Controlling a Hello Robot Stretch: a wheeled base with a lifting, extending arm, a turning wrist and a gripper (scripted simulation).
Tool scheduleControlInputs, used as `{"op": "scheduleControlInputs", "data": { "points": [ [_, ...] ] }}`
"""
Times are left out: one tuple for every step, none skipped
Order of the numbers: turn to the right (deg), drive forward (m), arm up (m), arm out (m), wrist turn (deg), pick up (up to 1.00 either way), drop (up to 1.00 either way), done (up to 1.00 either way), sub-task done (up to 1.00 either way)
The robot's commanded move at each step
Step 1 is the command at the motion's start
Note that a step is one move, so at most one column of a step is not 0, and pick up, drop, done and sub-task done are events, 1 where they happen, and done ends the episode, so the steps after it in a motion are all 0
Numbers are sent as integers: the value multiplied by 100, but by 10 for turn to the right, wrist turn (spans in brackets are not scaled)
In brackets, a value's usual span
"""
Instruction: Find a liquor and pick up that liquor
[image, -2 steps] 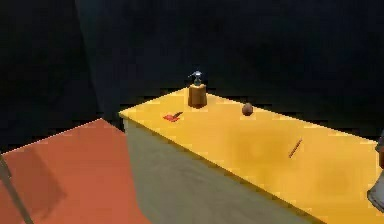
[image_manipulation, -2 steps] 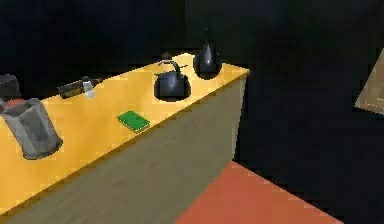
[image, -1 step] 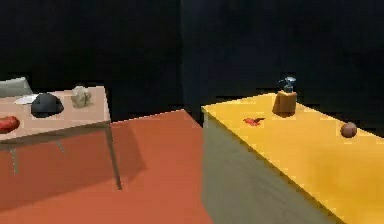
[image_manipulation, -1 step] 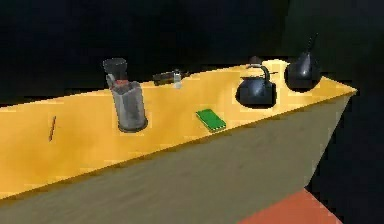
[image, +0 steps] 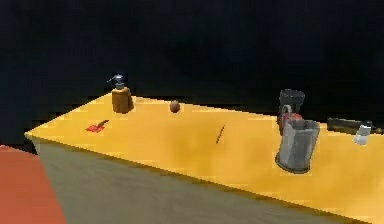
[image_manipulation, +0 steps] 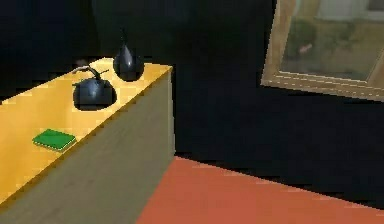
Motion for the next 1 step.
{"op": "scheduleControlInputs", "data": {
  "points": [
    [450,0,0,0,0,0,0,0,0]
  ]
}}
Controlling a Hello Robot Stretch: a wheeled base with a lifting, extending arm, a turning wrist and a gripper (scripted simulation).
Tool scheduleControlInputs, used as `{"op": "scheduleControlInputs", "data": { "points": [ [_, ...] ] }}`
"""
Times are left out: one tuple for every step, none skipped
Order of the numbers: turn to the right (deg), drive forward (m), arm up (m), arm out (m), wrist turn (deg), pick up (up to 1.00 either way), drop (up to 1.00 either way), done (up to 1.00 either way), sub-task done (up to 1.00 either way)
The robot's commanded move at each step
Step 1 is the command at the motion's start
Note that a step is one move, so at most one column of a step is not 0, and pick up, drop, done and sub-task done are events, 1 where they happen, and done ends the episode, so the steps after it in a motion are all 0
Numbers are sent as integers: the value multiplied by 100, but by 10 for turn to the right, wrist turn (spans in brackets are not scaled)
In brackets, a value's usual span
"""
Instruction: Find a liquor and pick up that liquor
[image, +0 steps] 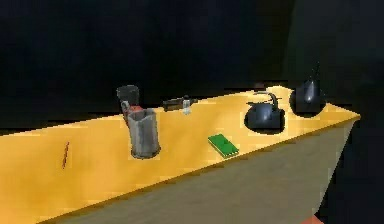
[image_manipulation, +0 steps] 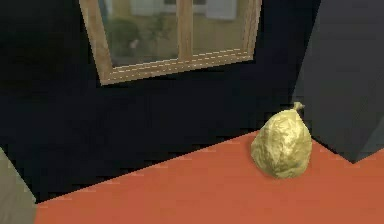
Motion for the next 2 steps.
{"op": "scheduleControlInputs", "data": {
  "points": [
    [0,30,0,0,0,0,0,0,0],
    [-450,0,0,0,0,0,0,0,0]
  ]
}}
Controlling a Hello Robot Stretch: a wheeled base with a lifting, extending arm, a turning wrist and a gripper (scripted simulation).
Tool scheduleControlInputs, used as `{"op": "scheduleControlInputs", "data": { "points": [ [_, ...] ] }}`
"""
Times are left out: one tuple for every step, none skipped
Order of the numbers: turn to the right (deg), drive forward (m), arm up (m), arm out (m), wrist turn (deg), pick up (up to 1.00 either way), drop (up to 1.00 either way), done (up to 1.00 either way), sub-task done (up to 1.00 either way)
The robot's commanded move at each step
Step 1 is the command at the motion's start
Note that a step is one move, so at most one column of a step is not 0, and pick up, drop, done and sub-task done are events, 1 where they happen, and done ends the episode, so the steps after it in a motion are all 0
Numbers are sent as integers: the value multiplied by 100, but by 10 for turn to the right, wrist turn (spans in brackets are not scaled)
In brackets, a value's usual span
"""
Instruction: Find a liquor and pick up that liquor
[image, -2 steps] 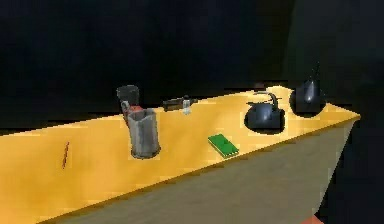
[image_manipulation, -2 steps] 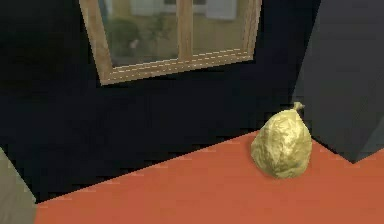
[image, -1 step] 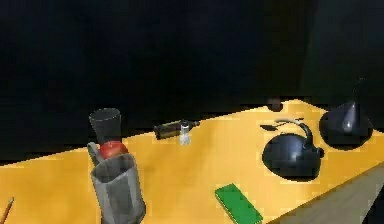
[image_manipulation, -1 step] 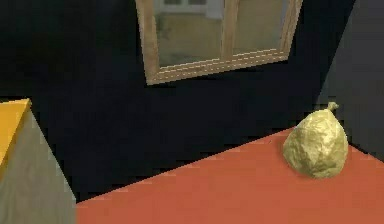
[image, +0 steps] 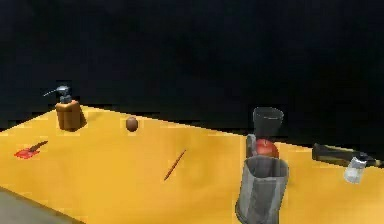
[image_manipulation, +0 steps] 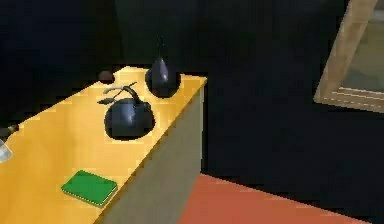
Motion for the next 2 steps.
{"op": "scheduleControlInputs", "data": {
  "points": [
    [-420,0,0,0,0,0,0,0,0],
    [0,0,50,0,0,0,0,0,0]
  ]
}}
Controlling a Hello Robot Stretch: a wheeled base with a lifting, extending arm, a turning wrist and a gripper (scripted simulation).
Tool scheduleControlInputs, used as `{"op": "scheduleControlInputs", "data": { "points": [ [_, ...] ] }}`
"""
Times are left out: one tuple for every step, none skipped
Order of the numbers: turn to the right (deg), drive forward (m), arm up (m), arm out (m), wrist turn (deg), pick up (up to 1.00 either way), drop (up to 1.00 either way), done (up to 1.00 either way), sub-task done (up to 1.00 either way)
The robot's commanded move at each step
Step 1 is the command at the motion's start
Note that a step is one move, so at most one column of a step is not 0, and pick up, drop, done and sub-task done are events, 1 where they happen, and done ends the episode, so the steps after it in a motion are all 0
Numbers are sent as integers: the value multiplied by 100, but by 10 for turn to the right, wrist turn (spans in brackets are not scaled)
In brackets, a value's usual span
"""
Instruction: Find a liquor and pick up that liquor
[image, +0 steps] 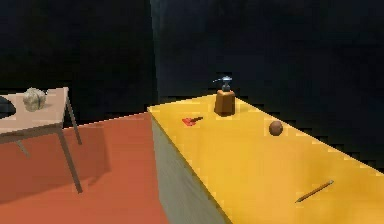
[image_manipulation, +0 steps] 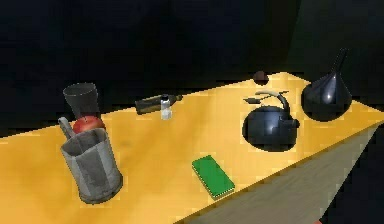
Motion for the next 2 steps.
{"op": "scheduleControlInputs", "data": {
  "points": [
    [0,0,38,0,0,0,0,0,0],
    [0,0,0,50,0,0,0,0,0]
  ]
}}
